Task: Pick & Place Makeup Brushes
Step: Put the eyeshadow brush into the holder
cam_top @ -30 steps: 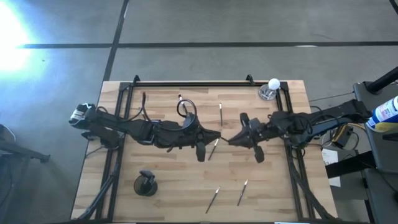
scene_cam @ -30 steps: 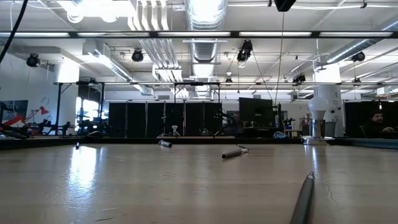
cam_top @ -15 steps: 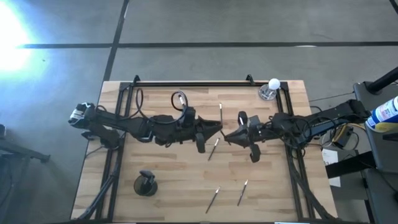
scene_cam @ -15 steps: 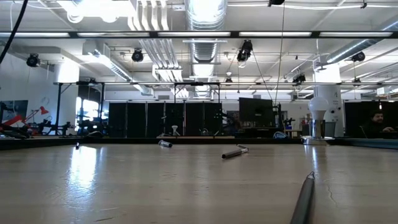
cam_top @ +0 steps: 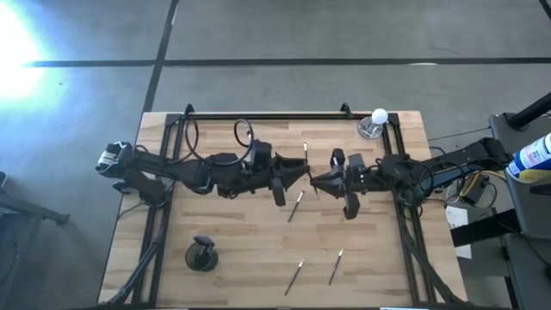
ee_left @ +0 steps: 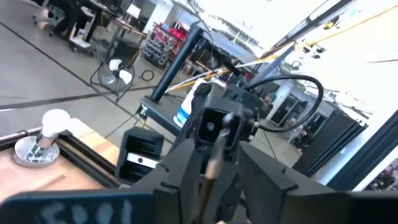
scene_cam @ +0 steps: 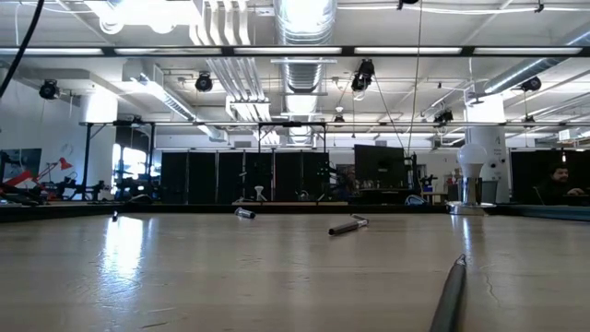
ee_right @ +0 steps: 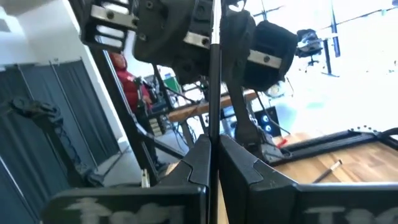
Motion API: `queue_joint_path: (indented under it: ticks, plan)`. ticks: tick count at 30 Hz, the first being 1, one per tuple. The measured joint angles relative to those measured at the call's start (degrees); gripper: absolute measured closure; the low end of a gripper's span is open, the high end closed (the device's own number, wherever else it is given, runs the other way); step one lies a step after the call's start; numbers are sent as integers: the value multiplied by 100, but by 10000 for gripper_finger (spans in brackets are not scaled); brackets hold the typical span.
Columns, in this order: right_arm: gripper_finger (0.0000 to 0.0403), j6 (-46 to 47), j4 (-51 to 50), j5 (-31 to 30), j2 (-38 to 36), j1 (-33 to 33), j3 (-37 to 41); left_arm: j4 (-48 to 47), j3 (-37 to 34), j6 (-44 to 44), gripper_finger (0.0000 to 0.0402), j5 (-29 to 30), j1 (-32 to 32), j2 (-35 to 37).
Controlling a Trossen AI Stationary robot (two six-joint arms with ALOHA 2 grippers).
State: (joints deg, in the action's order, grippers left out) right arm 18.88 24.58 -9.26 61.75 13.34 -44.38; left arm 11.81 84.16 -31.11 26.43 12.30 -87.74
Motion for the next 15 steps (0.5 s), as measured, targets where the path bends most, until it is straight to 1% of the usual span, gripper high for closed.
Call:
queue_joint_path:
  ticks: [3, 8, 15]
  plan:
    - [390, 12, 92, -13, 23, 0, -6, -5, 0, 4, 316, -29, -38, -2]
    - [390, 17, 123, -127, 19, 0, -6, 37, 0, 170, 386, -48, -44, -6]
    - [390, 81, 129, -170, 23, -2, -6, 81, -7, 319, 396, -65, -60, -9]
